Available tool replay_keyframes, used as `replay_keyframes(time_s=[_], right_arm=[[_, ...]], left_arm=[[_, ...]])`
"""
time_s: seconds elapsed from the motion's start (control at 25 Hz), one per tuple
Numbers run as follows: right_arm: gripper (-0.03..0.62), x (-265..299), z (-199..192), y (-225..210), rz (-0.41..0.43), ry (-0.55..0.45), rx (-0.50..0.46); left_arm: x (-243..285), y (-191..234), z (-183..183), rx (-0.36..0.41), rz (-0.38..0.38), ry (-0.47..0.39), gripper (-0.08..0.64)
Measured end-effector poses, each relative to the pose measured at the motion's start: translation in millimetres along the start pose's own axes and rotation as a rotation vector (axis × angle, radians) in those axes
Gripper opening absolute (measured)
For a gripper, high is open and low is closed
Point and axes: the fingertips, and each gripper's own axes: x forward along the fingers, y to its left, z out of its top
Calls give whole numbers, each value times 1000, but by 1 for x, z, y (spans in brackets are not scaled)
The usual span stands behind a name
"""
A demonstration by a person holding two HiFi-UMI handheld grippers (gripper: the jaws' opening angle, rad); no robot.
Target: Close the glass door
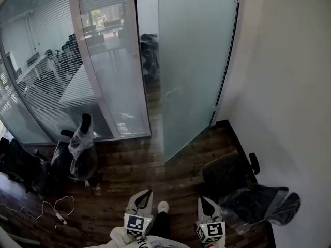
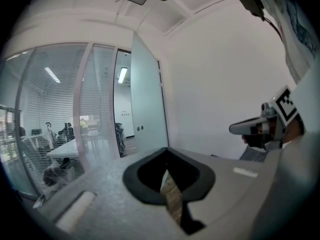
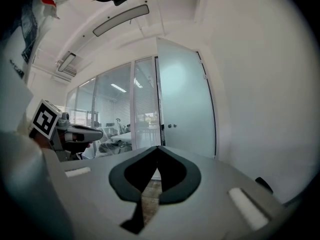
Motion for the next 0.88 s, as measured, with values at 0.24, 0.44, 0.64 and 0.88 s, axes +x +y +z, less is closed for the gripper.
replay_keyframes(time_s=[0.24, 0.44, 0.64, 0.88], right_arm=[[5, 51, 3, -20, -22, 10, -7], [5, 124, 18, -37, -23, 22, -6], [5, 195, 42, -50, -13, 18, -31], [6, 270, 56, -45, 16, 9, -59]], left_arm=[[60, 27, 6, 15, -24, -27, 3], [120, 71, 16, -6, -28, -27, 3], [171, 121, 30, 0, -1, -43, 3], [213, 169, 34, -21, 14, -52, 3]])
